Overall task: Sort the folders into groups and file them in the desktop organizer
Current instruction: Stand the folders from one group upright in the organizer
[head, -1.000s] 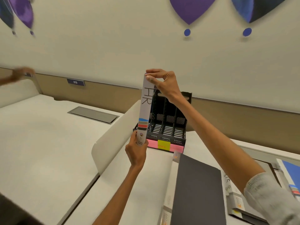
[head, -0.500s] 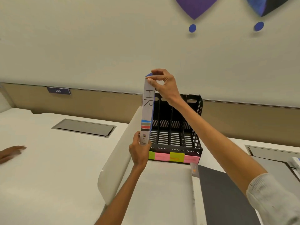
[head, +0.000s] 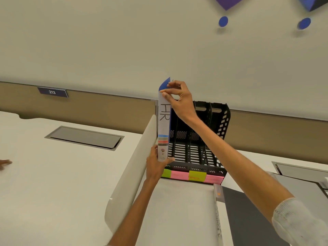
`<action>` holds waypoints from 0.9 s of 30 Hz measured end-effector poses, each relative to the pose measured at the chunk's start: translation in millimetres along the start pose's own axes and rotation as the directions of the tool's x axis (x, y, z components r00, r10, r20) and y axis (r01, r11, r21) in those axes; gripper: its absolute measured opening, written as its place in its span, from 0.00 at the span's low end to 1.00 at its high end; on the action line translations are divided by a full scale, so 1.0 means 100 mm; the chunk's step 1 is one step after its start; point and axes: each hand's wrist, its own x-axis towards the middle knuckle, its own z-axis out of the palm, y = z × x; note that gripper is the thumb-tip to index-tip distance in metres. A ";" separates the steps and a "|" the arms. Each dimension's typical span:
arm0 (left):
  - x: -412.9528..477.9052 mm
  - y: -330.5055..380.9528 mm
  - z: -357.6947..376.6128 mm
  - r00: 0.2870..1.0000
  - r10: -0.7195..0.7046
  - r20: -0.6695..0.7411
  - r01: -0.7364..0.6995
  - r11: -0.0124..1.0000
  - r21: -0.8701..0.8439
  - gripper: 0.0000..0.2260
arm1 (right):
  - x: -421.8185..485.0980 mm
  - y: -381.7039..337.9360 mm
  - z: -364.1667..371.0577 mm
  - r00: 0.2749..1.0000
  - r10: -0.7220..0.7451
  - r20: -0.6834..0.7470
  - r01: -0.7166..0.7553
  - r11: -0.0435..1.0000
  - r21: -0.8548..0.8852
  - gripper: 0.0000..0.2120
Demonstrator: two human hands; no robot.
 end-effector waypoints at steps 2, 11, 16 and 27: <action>-0.02 -0.18 -0.07 0.998 -0.006 0.058 0.003 0.999 0.042 0.30 | 0.00 0.01 -0.01 1.000 -0.003 -0.023 0.003 1.000 0.014 0.08; -0.12 -0.38 -0.16 0.991 -0.075 0.110 0.067 0.995 0.074 0.25 | -0.05 0.03 -0.04 0.998 -0.019 -0.061 0.018 1.000 -0.010 0.10; 0.01 -0.41 -0.23 0.993 -0.098 0.060 0.089 0.986 0.141 0.25 | -0.11 0.05 -0.06 0.995 -0.068 -0.074 0.064 0.997 -0.049 0.10; 0.11 -0.39 -0.26 0.997 -0.080 -0.004 0.079 0.978 0.191 0.18 | -0.13 0.12 0.00 0.976 -0.176 -0.131 0.154 0.974 -0.164 0.11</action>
